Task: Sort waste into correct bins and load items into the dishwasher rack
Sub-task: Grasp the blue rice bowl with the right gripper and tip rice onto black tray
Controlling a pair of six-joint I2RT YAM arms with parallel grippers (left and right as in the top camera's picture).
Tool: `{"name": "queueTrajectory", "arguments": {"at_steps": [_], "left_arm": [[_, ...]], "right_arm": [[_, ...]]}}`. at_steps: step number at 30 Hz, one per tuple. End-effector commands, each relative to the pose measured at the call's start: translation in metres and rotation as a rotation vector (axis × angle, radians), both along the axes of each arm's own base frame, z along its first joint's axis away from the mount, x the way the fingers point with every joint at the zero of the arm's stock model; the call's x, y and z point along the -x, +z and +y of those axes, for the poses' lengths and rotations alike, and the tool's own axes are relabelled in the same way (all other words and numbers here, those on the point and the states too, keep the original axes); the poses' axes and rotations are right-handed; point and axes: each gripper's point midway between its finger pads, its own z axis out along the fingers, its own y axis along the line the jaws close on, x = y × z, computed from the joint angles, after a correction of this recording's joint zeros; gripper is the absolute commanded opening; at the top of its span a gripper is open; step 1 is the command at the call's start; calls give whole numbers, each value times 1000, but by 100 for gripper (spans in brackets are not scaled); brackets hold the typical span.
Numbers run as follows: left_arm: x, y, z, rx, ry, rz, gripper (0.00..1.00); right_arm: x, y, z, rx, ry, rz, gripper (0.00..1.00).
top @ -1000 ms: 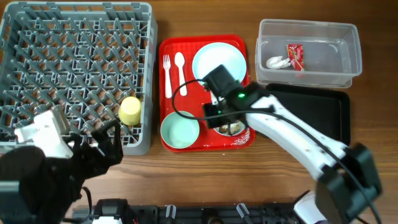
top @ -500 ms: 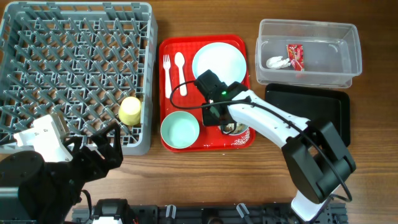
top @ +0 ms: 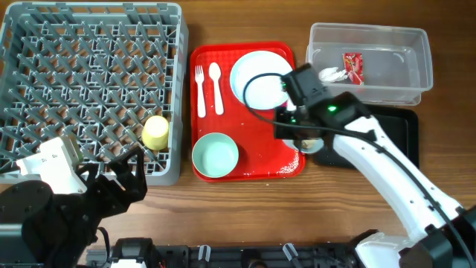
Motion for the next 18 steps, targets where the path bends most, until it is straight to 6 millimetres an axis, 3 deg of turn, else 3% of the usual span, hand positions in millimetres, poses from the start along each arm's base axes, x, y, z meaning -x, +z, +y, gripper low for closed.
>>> {"name": "queueTrajectory", "arguments": {"at_steps": [1, 4, 9, 15, 18], "left_arm": [[1, 3, -2, -12, -24, -14, 100], [1, 3, -2, -12, -24, -14, 100], [1, 3, -2, -12, -24, -14, 100], [1, 3, -2, -12, -24, -14, 100], [1, 3, -2, -12, -24, -14, 100]], "right_arm": [[1, 6, -26, -92, 34, 59, 4], [-6, 17, -36, -252, 48, 68, 4], [-23, 41, -84, -528, 34, -27, 4], [-19, 21, -123, -752, -37, -106, 4], [-20, 20, -136, -923, -41, -226, 4]]}}
